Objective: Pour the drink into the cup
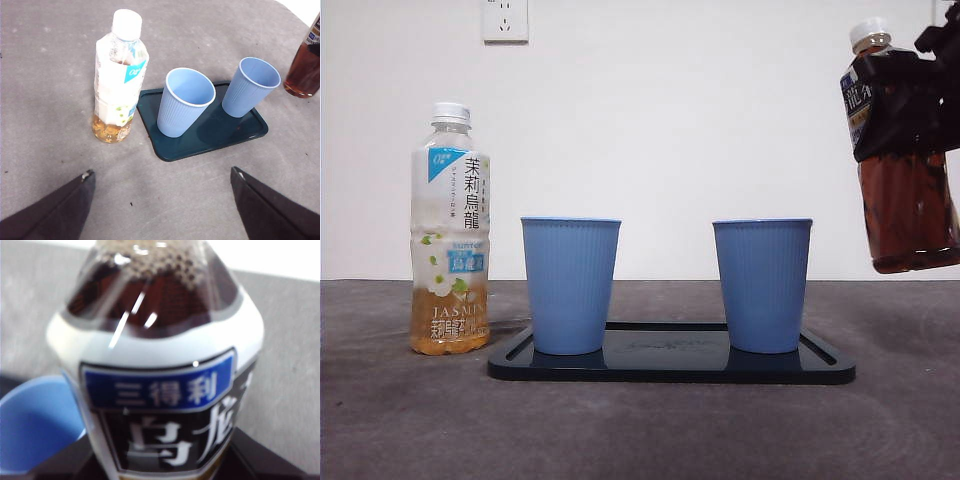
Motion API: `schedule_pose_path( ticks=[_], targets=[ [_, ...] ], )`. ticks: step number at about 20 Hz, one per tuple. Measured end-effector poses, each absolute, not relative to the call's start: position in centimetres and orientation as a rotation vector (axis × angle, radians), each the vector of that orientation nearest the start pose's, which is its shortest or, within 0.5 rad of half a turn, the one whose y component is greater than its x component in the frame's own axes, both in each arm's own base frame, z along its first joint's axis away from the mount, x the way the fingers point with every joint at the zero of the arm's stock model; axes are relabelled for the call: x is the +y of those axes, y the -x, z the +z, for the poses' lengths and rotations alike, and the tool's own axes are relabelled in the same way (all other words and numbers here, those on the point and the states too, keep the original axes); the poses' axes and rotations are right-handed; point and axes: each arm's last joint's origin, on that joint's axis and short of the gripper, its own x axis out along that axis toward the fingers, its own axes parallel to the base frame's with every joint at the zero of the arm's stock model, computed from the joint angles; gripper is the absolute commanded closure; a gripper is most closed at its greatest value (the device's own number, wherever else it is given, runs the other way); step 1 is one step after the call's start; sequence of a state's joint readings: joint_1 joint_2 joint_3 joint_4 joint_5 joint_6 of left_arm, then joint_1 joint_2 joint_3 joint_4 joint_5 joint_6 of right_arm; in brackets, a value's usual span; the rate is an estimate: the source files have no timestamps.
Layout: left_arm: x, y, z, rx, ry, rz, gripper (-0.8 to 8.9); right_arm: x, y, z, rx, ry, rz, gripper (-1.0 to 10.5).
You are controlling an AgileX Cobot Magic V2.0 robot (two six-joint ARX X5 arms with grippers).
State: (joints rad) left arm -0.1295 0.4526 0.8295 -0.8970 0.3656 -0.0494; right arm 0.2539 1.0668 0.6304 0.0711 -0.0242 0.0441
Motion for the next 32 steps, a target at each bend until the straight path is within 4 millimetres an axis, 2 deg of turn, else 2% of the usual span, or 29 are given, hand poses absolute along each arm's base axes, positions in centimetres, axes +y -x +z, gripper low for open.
schedule_pose_path(
  ticks=[3,10,16,21,24,32],
  targets=[
    [-1.9,-6.9,31.8,0.534,0.109,-0.471,3.75,6.1,-23.1,24.4,0.297,-0.027,0.270,7.9],
    [-1.9,-6.9,31.8,0.534,0.109,-0.471,3.74,6.6,-26.1,20.7,0.339,-0.027,0.276,7.9],
    [-1.9,-6.9,31.8,0.534,0.109,-0.471,3.75,6.7,-27.3,18.5,0.380,-0.028,0.281,7.9],
    [-1.9,-6.9,31.8,0.534,0.109,-0.471,3.75,6.7,-27.4,18.5,0.381,-0.028,0.278,7.9],
    [-1.9,-6.9,31.8,0.534,0.109,-0.471,3.75,6.5,-27.4,18.4,0.394,-0.027,0.273,6.8],
    [-1.9,-6.9,31.8,0.536,0.109,-0.471,3.74,6.5,-27.2,18.5,0.432,-0.023,0.268,6.1]
  ],
)
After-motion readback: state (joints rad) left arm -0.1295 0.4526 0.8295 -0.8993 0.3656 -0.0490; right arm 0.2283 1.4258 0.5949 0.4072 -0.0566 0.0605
